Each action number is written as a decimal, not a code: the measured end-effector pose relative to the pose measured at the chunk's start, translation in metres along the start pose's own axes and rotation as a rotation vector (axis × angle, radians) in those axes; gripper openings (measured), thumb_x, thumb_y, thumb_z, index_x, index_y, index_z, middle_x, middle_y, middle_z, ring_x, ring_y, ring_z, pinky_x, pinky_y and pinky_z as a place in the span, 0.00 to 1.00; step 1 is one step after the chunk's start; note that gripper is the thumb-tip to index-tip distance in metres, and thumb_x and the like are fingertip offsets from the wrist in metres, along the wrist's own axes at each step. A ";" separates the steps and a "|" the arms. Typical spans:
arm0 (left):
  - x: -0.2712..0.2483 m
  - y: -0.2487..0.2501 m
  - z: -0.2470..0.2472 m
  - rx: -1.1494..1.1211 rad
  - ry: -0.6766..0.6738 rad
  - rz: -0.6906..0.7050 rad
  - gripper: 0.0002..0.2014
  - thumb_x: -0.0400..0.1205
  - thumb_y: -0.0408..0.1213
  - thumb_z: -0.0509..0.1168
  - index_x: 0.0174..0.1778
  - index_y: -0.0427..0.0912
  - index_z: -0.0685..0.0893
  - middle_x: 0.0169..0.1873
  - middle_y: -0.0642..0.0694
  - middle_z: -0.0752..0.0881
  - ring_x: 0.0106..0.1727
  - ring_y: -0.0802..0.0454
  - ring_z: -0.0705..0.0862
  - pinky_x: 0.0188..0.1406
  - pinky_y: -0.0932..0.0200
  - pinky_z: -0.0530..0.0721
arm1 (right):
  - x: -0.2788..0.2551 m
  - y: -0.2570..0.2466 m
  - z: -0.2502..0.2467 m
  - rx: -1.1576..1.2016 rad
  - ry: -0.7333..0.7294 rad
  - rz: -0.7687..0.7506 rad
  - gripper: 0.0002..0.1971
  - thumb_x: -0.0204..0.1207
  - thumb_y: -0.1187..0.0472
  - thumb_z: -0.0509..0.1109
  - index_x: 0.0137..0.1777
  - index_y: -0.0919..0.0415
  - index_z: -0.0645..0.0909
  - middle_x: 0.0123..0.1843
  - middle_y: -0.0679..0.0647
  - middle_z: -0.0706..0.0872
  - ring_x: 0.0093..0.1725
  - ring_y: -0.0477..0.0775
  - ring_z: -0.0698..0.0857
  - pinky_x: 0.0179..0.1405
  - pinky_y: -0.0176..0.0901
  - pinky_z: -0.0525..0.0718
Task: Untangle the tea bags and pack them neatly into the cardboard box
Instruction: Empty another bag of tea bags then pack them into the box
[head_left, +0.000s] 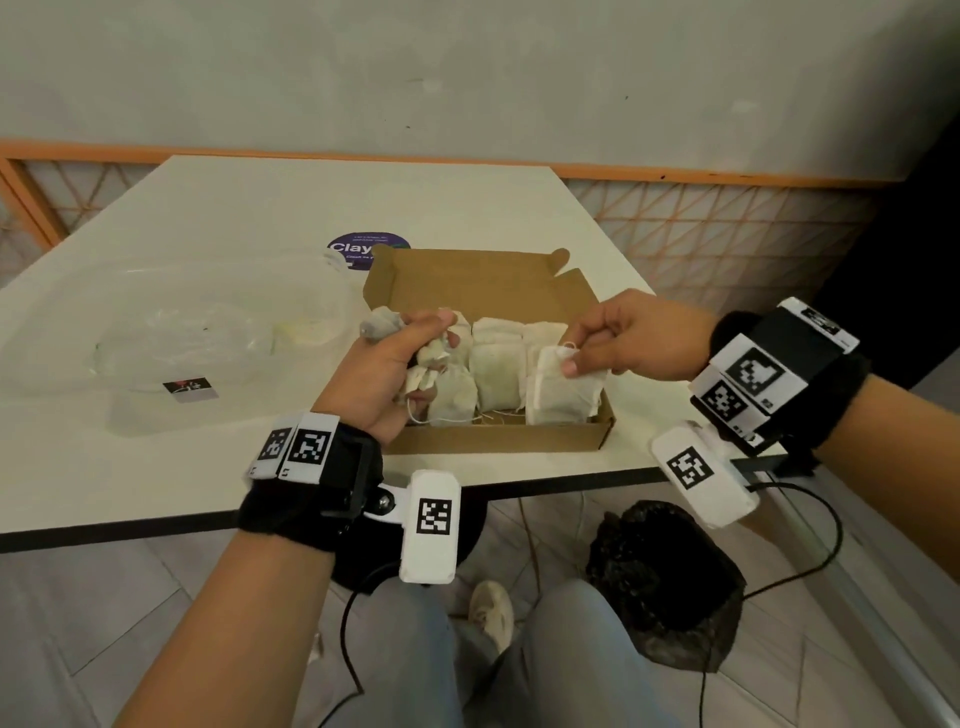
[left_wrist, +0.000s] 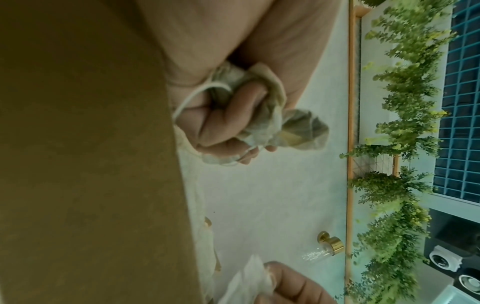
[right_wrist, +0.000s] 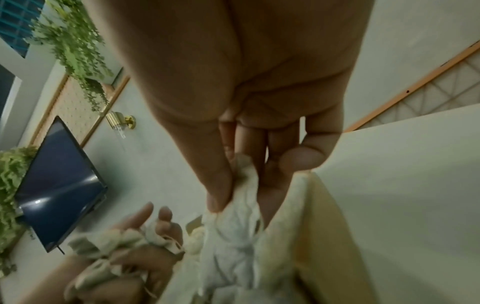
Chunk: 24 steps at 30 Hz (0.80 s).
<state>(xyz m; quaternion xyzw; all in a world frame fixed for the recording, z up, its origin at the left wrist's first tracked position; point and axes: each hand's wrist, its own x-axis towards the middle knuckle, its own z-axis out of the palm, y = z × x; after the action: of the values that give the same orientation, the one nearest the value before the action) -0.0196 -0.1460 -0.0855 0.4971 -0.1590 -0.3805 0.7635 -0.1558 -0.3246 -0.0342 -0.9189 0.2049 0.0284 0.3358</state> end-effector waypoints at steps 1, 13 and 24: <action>0.000 0.000 0.000 0.003 0.000 -0.001 0.05 0.82 0.35 0.64 0.41 0.41 0.80 0.25 0.51 0.83 0.15 0.62 0.75 0.10 0.74 0.65 | -0.001 0.002 0.003 -0.014 -0.007 0.002 0.05 0.71 0.59 0.75 0.45 0.56 0.85 0.20 0.33 0.80 0.29 0.34 0.78 0.44 0.34 0.74; -0.002 0.001 -0.001 0.006 -0.006 -0.038 0.09 0.84 0.43 0.62 0.47 0.40 0.80 0.28 0.49 0.81 0.15 0.61 0.74 0.11 0.73 0.68 | 0.001 0.000 0.019 -0.200 0.085 -0.078 0.15 0.69 0.58 0.77 0.53 0.49 0.78 0.43 0.46 0.83 0.43 0.47 0.80 0.49 0.42 0.76; 0.002 0.007 -0.010 -0.136 -0.024 -0.152 0.31 0.78 0.68 0.55 0.46 0.40 0.84 0.36 0.46 0.84 0.27 0.56 0.77 0.18 0.69 0.68 | -0.006 0.000 0.021 -0.379 -0.094 -0.068 0.06 0.67 0.56 0.77 0.43 0.46 0.85 0.41 0.45 0.84 0.38 0.41 0.77 0.42 0.34 0.70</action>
<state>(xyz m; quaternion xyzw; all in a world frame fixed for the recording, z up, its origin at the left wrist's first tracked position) -0.0092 -0.1392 -0.0841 0.4502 -0.1039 -0.4533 0.7623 -0.1588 -0.3089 -0.0494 -0.9698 0.1490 0.0980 0.1665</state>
